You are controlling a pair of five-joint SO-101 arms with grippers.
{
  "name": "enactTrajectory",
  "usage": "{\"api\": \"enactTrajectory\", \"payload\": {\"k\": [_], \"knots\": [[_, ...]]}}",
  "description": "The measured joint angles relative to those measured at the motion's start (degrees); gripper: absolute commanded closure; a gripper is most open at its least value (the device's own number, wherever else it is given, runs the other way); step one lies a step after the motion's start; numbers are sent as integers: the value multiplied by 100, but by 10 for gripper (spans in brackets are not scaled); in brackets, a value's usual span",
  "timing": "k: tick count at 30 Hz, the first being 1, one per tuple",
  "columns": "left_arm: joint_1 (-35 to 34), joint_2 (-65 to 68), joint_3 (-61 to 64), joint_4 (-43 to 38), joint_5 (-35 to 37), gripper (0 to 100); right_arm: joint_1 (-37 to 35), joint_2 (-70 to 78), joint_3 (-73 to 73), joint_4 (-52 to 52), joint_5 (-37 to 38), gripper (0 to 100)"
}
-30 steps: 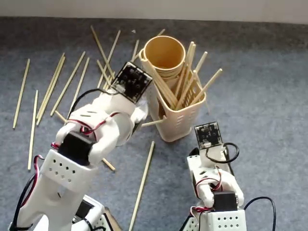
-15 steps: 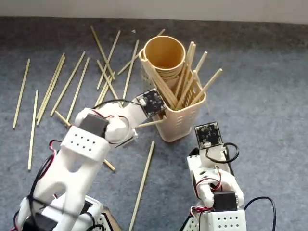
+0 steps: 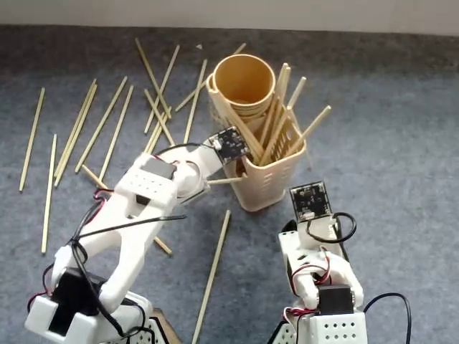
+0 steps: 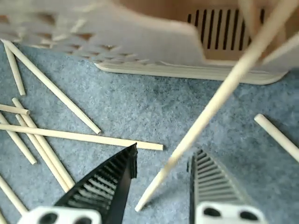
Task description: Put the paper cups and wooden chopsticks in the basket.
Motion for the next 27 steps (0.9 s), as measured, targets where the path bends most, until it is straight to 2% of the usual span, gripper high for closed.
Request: {"api": "enactTrajectory", "payload": {"k": [8, 20, 24, 27], "knots": [[-492, 114, 0, -26, -255, 889, 0, 0, 0, 0, 0, 724], [-2286, 114, 9, 492, -1354, 892, 0, 0, 0, 0, 0, 724], [-2374, 0, -26, 747, -1240, 891, 0, 0, 0, 0, 0, 724], [-1987, -290, -281, 976, -862, 891, 0, 0, 0, 0, 0, 724]]}}
